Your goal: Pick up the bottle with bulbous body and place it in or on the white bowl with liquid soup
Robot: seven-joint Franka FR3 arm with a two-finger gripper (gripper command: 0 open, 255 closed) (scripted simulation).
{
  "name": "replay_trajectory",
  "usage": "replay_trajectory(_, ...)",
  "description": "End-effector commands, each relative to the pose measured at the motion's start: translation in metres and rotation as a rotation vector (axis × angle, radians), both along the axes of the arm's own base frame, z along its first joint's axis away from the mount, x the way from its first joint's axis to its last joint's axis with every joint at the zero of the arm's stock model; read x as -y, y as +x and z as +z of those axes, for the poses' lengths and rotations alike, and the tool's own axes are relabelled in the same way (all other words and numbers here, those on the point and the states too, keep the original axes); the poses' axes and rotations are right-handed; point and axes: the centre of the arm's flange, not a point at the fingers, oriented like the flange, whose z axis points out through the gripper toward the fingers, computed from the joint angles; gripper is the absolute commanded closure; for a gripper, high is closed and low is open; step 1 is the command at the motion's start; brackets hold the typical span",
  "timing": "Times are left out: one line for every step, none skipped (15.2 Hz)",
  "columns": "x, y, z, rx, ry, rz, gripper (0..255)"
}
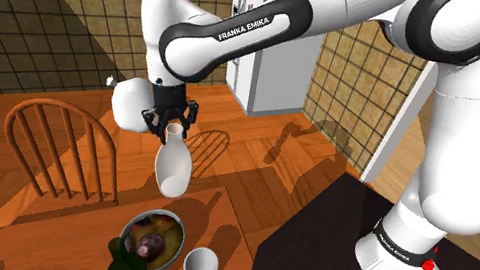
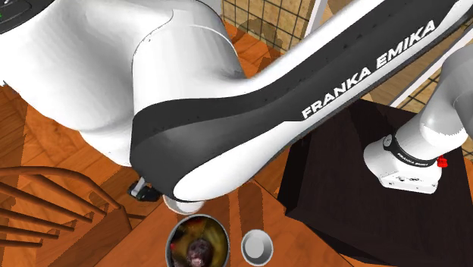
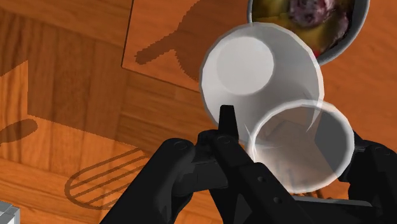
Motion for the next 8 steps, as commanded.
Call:
replay_trajectory(-0.018, -0.009, 0.016, 0.000, 0.000, -0.001, 255)
replay_trajectory(-0.029, -0.013, 0.023, 0.000, 0.000, -0.001, 255)
replay_trajectory(-0.039, -0.016, 0.030, 0.000, 0.000, -0.001, 255)
replay_trajectory(-0.050, -0.020, 0.036, 0.000, 0.000, -0.001, 255)
replay_trajectory(-0.061, -0.024, 0.043, 0.000, 0.000, -0.001, 255)
replay_trajectory(-0.071, -0.028, 0.050, 0.000, 0.000, -0.001, 255)
replay_trajectory(-0.082, -0.032, 0.057, 0.000, 0.000, -0.001, 255)
replay_trajectory(-0.093, -0.036, 0.063, 0.000, 0.000, -0.001, 255)
